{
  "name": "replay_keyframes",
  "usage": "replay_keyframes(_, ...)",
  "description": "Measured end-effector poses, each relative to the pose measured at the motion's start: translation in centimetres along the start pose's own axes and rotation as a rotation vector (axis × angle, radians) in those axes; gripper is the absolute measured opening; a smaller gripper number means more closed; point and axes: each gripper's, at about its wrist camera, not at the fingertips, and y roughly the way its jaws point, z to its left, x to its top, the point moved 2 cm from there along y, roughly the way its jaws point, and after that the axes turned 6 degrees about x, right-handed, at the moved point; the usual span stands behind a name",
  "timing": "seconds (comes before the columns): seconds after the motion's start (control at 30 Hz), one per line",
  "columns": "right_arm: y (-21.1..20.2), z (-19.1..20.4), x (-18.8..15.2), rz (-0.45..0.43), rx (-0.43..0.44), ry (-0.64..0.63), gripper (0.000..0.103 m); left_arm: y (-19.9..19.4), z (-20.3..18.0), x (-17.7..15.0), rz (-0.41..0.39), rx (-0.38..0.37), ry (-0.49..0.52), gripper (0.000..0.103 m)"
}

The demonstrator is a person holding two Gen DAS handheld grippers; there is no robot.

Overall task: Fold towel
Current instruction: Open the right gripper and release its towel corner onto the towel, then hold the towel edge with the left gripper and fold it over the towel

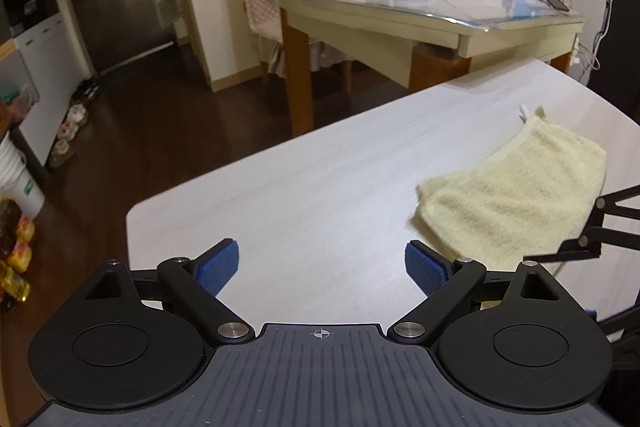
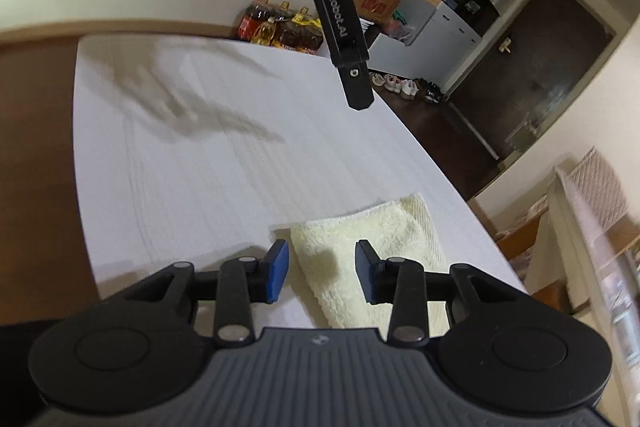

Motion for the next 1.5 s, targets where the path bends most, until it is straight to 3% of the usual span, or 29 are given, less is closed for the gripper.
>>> replay_keyframes(0.17,1.7,1.1,0.5,0.018,-0.054,-0.088,0.033,-0.3,0.6,-1.3,-0.008,0.005,-0.016,0.095)
replay_keyframes(0.27,2.8,1.7,0.8,0.026,-0.073,-0.124,0.024,-0.6,0.6,-1.8,-0.026,-0.001,-0.001,0.099)
replay_keyframes(0.33,3.6,1.9,1.0,0.029,-0.063,-0.127,0.010,-0.8,0.2,-2.0,-0.035,0.002,0.030,0.099)
replay_keyframes(0.43,3.7,1.4,1.1,-0.007,-0.030,-0.094,0.008,-1.1,-1.0,-2.6,-0.058,0.002,0.131,0.099)
replay_keyframes(0.57,0.4,-1.5,0.7,-0.091,0.151,0.077,0.008,-1.9,-3.8,-3.8,-0.127,-0.014,0.347,0.099)
replay_keyframes(0.7,-3.1,-5.7,-0.8,-0.169,0.349,0.269,0.008,-3.1,-8.0,-5.4,-0.247,-0.048,0.605,0.099)
replay_keyframes(0.8,-4.9,-8.4,-2.0,-0.204,0.449,0.364,0.008,-3.4,-10.8,-6.0,-0.299,-0.114,0.719,0.099)
replay_keyframes(0.93,-6.9,-11.1,-3.3,-0.246,0.530,0.445,0.008,-3.4,-13.7,-6.4,-0.338,-0.212,0.795,0.099)
replay_keyframes(1.0,-7.5,-12.0,-3.5,-0.261,0.551,0.464,0.008,-3.2,-14.7,-6.5,-0.344,-0.245,0.823,0.091)
replay_keyframes(1.07,-8.0,-12.5,-3.8,-0.265,0.560,0.475,0.008,-2.7,-16.0,-6.6,-0.344,-0.276,0.854,0.075)
replay_keyframes(1.17,-8.8,-13.2,-4.7,-0.270,0.560,0.497,0.008,-2.4,-17.4,-6.9,-0.354,-0.303,0.898,0.065)
replay_keyframes(1.23,-9.1,-13.4,-5.0,-0.267,0.550,0.502,0.008,-2.3,-18.3,-7.1,-0.353,-0.317,0.930,0.051)
replay_keyframes(1.3,-9.2,-13.6,-5.5,-0.263,0.539,0.509,0.008,-2.5,-18.7,-7.2,-0.340,-0.329,0.952,0.023)
replay_keyframes(1.37,-10.2,-12.7,-6.4,-0.262,0.540,0.513,0.008,-3.1,-18.7,-7.5,-0.315,-0.337,0.960,0.012)
replay_keyframes(1.5,-10.6,-11.6,-8.2,-0.269,0.576,0.531,0.008,-4.6,-18.9,-7.4,-0.227,-0.383,0.965,0.011)
